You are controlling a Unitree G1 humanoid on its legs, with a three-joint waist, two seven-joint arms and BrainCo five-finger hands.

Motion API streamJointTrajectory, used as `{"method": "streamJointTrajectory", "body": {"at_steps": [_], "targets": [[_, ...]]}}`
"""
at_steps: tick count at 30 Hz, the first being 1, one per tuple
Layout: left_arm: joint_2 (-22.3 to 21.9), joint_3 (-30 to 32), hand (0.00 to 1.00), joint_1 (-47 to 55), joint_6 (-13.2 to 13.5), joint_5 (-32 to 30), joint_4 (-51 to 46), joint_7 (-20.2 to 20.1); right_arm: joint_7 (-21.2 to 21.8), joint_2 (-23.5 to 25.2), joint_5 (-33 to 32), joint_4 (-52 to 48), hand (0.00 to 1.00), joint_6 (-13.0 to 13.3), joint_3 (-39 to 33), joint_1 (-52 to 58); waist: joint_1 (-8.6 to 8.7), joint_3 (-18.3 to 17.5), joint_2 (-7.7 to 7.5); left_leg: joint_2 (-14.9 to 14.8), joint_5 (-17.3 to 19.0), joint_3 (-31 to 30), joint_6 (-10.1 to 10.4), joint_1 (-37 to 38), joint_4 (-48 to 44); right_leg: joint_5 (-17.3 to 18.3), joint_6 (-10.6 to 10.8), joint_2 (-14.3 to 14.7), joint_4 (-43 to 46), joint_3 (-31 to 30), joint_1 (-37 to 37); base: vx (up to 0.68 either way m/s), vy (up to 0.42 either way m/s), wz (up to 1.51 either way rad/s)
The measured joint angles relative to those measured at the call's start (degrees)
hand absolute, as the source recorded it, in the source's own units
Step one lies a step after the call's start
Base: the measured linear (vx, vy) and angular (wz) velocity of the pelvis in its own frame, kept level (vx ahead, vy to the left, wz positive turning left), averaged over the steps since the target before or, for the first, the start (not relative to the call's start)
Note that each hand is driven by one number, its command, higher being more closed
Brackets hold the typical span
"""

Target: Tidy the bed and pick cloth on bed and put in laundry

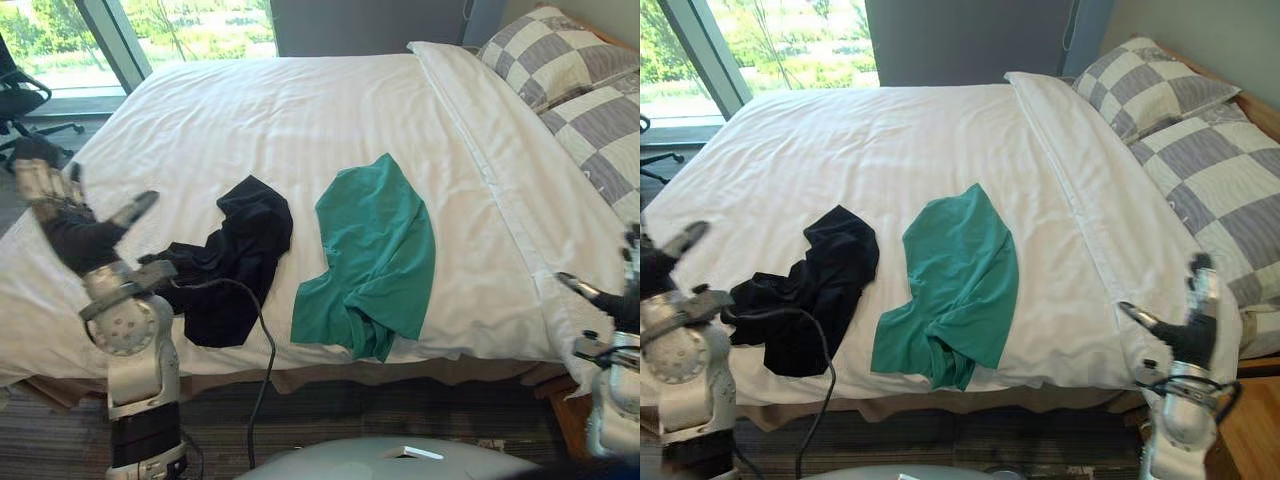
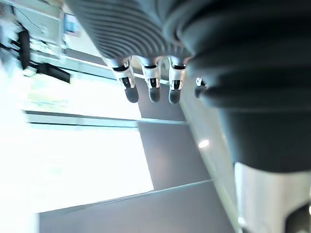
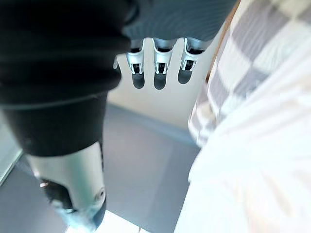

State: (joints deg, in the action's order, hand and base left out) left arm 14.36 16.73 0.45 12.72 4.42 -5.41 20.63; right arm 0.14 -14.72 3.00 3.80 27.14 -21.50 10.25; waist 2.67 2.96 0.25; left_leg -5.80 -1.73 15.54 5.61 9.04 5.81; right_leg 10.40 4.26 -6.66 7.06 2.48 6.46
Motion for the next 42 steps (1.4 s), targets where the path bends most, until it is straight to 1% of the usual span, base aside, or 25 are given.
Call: {"method": "streamJointTrajectory", "body": {"at_steps": [4,5,8,9,10,12,13,16,18,20,21,22,23,24,25,26,28,29,31,33,34,36,37,38,42], "targets": [[-0.5,-5.7,0.0,0.1,-4.6,-7.4,9.7,0.0,1.5,-1.3,3.5,4.1,0.0,-1.2,8.2,-2.9,0.12,0.3,-0.51,-0.1,-0.8,-1.5,0.0,-0.1,-0.1,0.7,-0.4,0.3,1.2,0.3,0.0,-0.06,-0.034,0.15],[-0.5,-7.0,0.0,0.3,-6.2,-10.4,11.9,0.3,1.6,-1.8,4.6,5.2,0.0,-2.4,10.1,-3.8,0.01,0.5,-0.7,-0.1,-1.0,-2.2,-0.1,-0.3,-0.1,1.0,-0.4,0.3,1.5,0.6,0.0,-0.04,-0.025,0.16],[-0.5,-8.3,0.0,1.1,-7.3,-13.2,15.8,1.5,1.4,-2.1,5.3,6.9,0.0,-3.7,12.6,-3.9,-0.38,0.7,-1.3,-0.1,-1.5,-4.0,-0.1,-1.1,0.0,1.6,-0.3,0.1,2.1,2.3,-0.1,-0.03,-0.03,0.32],[-0.3,-8.3,0.0,1.3,-7.0,-14.8,18.3,3.3,0.9,-2.6,5.2,9.0,0.0,-4.4,13.8,-4.8,-0.49,1.1,-1.66,-0.1,-1.9,-5.2,0.0,-2.0,-0.1,1.6,-0.4,0.1,2.0,3.4,-0.3,-0.03,-0.04,0.48],[0.1,-8.2,0.0,1.3,-7.0,-15.2,19.6,4.0,0.7,-3.1,5.1,10.4,0.0,-4.7,14.3,-5.6,-0.51,1.3,-1.83,-0.1,-2.1,-5.6,0.0,-2.2,-0.1,1.6,-0.4,0.1,2.0,3.8,-0.6,-0.01,-0.03,0.33],[3.0,-7.3,0.0,0.4,-7.0,-15.0,25.1,4.6,0.7,-5.5,3.7,14.8,0.0,-6.3,15.7,-8.9,-0.83,2.2,-2.12,-0.2,-2.5,-6.3,0.0,-2.3,-0.2,1.5,-0.4,0.2,2.0,4.3,-0.4,0.0,-0.014,0.19],[5.4,-6.5,0.0,-0.5,-7.0,-14.9,27.5,4.4,0.7,-6.1,2.2,15.8,0.0,-7.2,16.0,-9.7,-0.97,2.2,-2.2,-0.1,-2.5,-6.7,0.0,-2.0,-0.2,1.5,-0.4,0.2,1.9,4.5,0.2,-0.01,-0.003,0.19],[11.6,-5.0,0.0,-5.5,-8.8,-13.0,29.2,2.0,0.9,-6.2,1.6,15.8,0.0,-9.2,16.6,-10.2,-2.04,2.3,-2.36,-0.1,-2.7,-6.9,0.0,-2.1,-0.2,1.4,-0.5,0.2,1.7,4.5,0.4,-0.01,0.001,0.08],[13.6,-4.9,0.0,-8.9,-9.6,-13.1,29.1,0.4,0.8,-6.2,1.6,15.6,0.0,-10.5,17.2,-10.5,-2.12,2.5,-2.27,-0.1,-3.1,-7.5,-0.2,-3.1,-0.2,1.0,-1.0,0.3,1.6,4.5,0.1,-0.03,0.005,0.2],[14.4,-4.9,0.0,-12.3,-10.3,-13.0,28.9,-0.3,0.8,-6.2,1.6,15.0,0.0,-11.2,17.5,-11.3,-2.04,4.0,-2.5,0.0,-3.9,-8.5,-0.3,-4.5,-0.2,0.9,-1.0,0.4,1.5,4.5,-0.8,-0.1,0.01,0.28],[14.7,-5.0,0.0,-14.4,-11.3,-12.9,28.2,-0.3,0.7,-6.2,1.0,15.0,0.0,-11.9,17.4,-13.0,-2.06,5.5,-2.76,-0.3,-4.7,-8.7,-0.2,-6.3,-0.2,0.6,-1.2,0.7,1.7,4.5,-2.4,-0.14,-0.004,0.18],[14.9,-5.1,0.0,-16.3,-12.7,-12.6,27.2,-0.4,0.3,-6.2,-0.4,14.9,0.0,-12.1,17.3,-14.7,-2.02,6.7,-2.99,-0.6,-5.5,-9.4,-0.3,-8.3,-0.2,0.2,-1.3,1.2,1.8,4.7,-4.3,-0.15,-0.01,0.16],[15.0,-5.3,0.0,-17.4,-13.4,-12.5,26.8,-0.4,-0.2,-6.2,-0.9,14.8,0.0,-12.3,17.1,-15.6,-2.04,7.6,-3.23,-0.9,-5.9,-9.7,-0.2,-9.1,-0.2,-0.3,-1.5,1.5,1.8,4.7,-5.0,-0.16,-0.014,0.15],[15.3,-5.8,0.0,-19.3,-14.8,-12.3,26.4,-0.3,-0.9,-6.2,-2.3,14.1,0.0,-12.7,17.0,-17.0,-2.29,9.2,-3.78,-1.3,-6.5,-9.8,-0.2,-10.3,-0.2,-0.9,-1.5,1.9,1.7,4.7,-6.1,-0.11,-0.012,0.06],[15.5,-6.1,0.0,-20.3,-15.5,-12.1,26.4,-0.3,-1.1,-6.2,-2.9,13.6,0.0,-12.7,16.9,-17.5,-2.37,10.3,-4.04,-1.4,-6.8,-9.9,-0.1,-10.4,-0.2,-1.1,-1.6,2.1,1.7,4.7,-6.2,-0.11,-0.014,0.05],[15.5,-6.5,0.0,-21.4,-16.8,-11.8,26.4,-0.2,-1.5,-6.2,-3.9,12.9,0.0,-12.7,16.9,-18.0,-2.56,11.2,-4.56,-1.5,-7.0,-10.0,-0.1,-10.6,-0.2,-1.1,-1.7,2.2,1.8,4.8,-6.3,-0.05,-0.009,0.06],[15.6,-6.7,0.0,-23.9,-18.9,-11.7,26.6,-0.1,-1.8,-6.2,-5.1,12.8,0.0,-12.7,16.2,-18.8,-2.74,11.5,-5.11,-1.5,-7.2,-9.9,-0.1,-11.7,-0.2,-1.1,-1.7,2.2,2.2,4.7,-7.4,-0.02,0.001,0.07],[15.7,-6.7,0.0,-24.9,-19.2,-11.6,26.8,0.0,-1.8,-6.2,-5.3,12.8,0.0,-12.7,15.8,-19.0,-2.83,11.6,-5.11,-1.5,-7.3,-9.9,-0.2,-12.0,-0.2,-1.1,-1.7,2.2,2.4,4.7,-7.9,0.0,0.0,0.0],[17.9,-7.9,0.0,-29.2,-20.3,-9.8,29.4,0.3,-1.8,-6.2,-6.3,12.8,0.0,-12.7,15.4,-19.3,-3.0,12.7,-5.13,-1.5,-7.6,-9.9,-0.2,-11.9,-0.2,-1.0,-1.8,2.2,3.2,4.0,-8.2,0.0,0.0,0.0],[19.4,-8.1,0.0,-31.1,-21.0,-9.4,30.0,0.4,-1.7,-6.2,-6.8,12.8,0.0,-12.7,15.4,-19.3,-2.95,13.1,-5.15,-1.6,-7.6,-9.7,-0.2,-11.9,-0.2,-1.0,-1.9,2.4,3.5,3.4,-8.5,-0.01,-0.005,-0.07],[20.4,-8.1,0.0,-31.9,-21.1,-9.3,30.0,0.5,-1.6,-6.2,-6.9,12.8,0.0,-12.7,15.4,-19.3,-2.95,13.3,-5.15,-1.7,-7.6,-9.6,-0.1,-12.1,-0.2,-1.0,-1.9,2.5,3.8,3.0,-9.0,-0.02,-0.009,-0.12],[20.9,-8.2,0.0,-33.5,-21.3,-9.2,31.0,0.5,-1.6,-6.2,-7.4,12.7,0.0,-12.7,15.3,-19.3,-2.91,14.1,-5.1,-1.8,-7.7,-9.5,-0.1,-12.0,-0.2,-0.8,-2.1,2.5,4.1,3.0,-9.1,-0.03,-0.01,-0.05],[21.1,-8.2,0.0,-34.9,-21.5,-9.2,31.7,0.5,-1.6,-6.2,-8.3,12.5,0.0,-12.7,15.2,-19.4,-2.87,15.0,-5.3,-1.9,-7.8,-9.5,-0.1,-12.1,-0.2,-0.7,-2.1,2.6,4.7,2.9,-9.5,-0.07,-0.016,-0.01],[22.1,-8.5,0.0,-37.2,-22.3,-9.2,31.7,0.6,-1.7,-6.2,-9.3,11.2,0.0,-12.7,15.2,-19.6,-2.9,16.9,-5.64,-2.1,-8.0,-9.5,0.0,-12.7,-0.2,-0.3,-2.3,2.8,5.7,2.9,-10.6,-0.08,-0.017,0.02],[24.7,-10.1,0.0,-43.3,-23.9,-9.3,34.4,0.7,-2.8,-6.2,-9.9,10.5,0.0,-12.7,15.2,-22.1,-2.88,19.7,-6.75,-2.6,-9.3,-9.5,0.2,-15.9,-0.2,-0.3,-2.4,3.3,7.5,2.8,-14.5,-0.08,-0.023,0.01]]}}
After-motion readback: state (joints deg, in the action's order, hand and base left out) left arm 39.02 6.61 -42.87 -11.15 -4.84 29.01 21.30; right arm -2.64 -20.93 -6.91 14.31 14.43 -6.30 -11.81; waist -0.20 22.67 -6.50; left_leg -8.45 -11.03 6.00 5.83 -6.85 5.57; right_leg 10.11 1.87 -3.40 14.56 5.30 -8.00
